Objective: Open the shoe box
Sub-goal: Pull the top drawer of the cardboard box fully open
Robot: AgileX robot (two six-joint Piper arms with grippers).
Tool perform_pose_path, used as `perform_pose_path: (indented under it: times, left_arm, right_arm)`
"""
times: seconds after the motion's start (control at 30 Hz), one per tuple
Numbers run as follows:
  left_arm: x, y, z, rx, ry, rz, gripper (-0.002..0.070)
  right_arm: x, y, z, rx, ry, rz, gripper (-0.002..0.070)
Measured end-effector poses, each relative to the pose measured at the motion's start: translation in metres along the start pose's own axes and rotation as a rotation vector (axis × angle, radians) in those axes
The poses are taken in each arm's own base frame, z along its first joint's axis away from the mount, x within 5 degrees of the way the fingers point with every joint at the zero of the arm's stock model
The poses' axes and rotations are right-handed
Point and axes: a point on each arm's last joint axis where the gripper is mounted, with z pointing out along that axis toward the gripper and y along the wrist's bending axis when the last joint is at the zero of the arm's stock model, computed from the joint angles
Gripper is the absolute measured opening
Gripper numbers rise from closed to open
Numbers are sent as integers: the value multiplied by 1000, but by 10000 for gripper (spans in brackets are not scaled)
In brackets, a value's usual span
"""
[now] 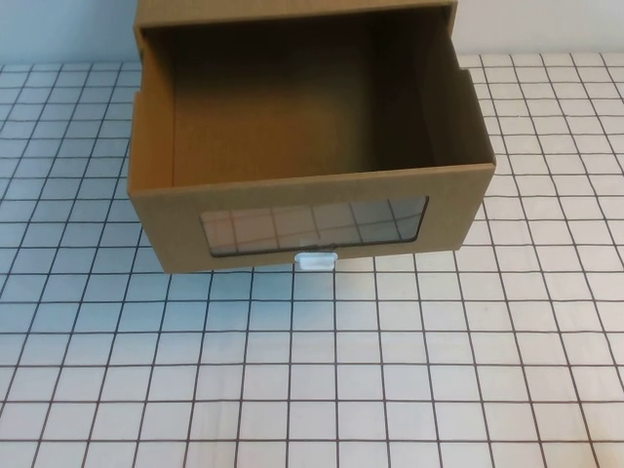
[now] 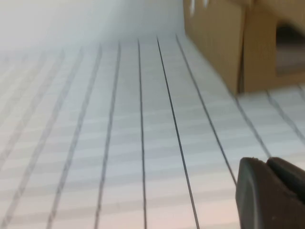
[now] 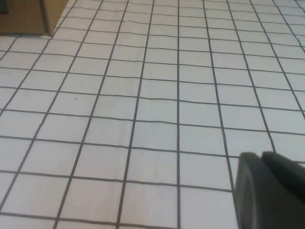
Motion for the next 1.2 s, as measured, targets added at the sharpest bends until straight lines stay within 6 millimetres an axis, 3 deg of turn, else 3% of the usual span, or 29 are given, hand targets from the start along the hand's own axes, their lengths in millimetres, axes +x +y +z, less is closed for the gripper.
perform_pose_path:
  times: [0.23,1.2]
  left_arm:
    - [12,-2,-1,22,130,-12,-2]
    - [12,-2,-1,21,134,-26,-2]
  right_arm:
    - [0,0,0,0,2,0,-13]
    - [0,0,0,0,2,0,-13]
